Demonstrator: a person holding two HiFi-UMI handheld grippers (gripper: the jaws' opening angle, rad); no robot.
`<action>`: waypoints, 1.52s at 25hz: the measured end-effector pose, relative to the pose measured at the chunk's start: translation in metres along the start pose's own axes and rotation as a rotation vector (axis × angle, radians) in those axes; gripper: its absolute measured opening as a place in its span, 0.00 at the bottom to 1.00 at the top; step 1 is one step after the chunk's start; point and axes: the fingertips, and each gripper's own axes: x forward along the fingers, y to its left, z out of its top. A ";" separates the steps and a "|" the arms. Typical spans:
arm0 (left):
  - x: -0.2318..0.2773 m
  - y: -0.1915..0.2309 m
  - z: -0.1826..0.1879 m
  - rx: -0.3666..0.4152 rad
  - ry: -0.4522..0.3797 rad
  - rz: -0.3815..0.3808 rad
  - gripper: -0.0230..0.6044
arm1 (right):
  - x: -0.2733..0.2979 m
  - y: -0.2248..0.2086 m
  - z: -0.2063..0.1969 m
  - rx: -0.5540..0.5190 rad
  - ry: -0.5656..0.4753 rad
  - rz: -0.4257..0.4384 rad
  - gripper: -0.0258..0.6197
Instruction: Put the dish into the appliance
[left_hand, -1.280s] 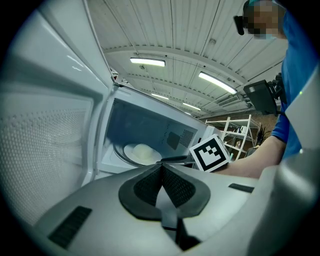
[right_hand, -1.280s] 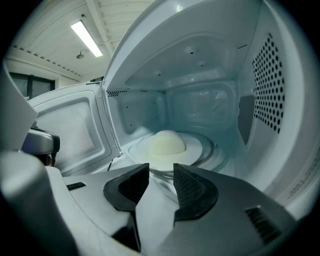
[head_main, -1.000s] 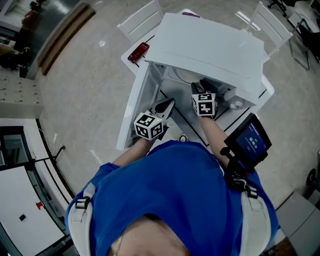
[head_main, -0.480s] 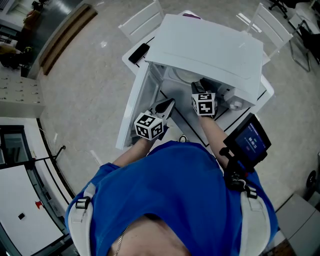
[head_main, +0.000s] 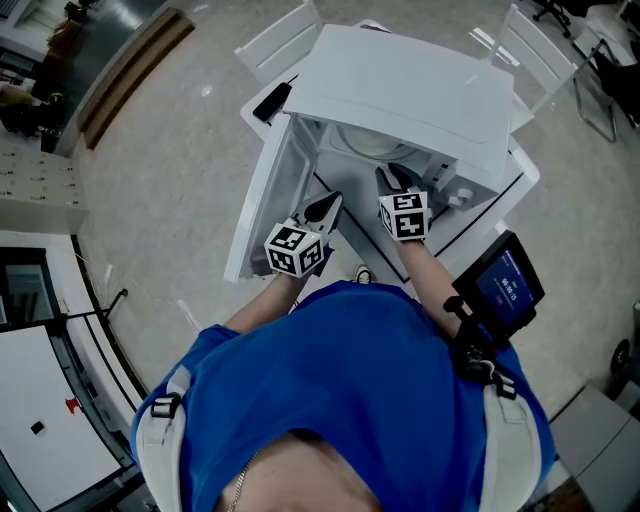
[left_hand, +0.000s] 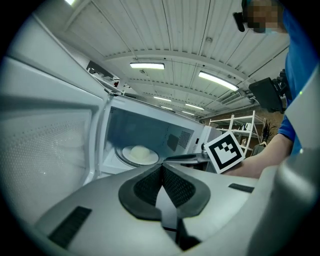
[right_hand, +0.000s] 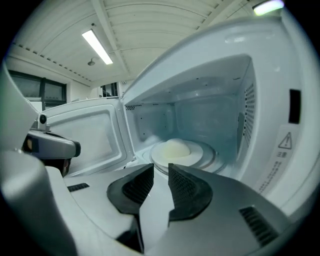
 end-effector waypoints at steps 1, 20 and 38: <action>-0.004 -0.005 0.001 0.002 -0.004 0.006 0.05 | -0.009 0.003 0.001 -0.004 -0.006 0.006 0.17; -0.032 -0.059 -0.007 -0.046 -0.087 0.035 0.05 | -0.139 0.019 -0.010 0.041 -0.112 0.083 0.04; -0.043 -0.093 -0.001 -0.045 -0.113 0.048 0.05 | -0.186 0.016 -0.005 0.059 -0.155 0.087 0.04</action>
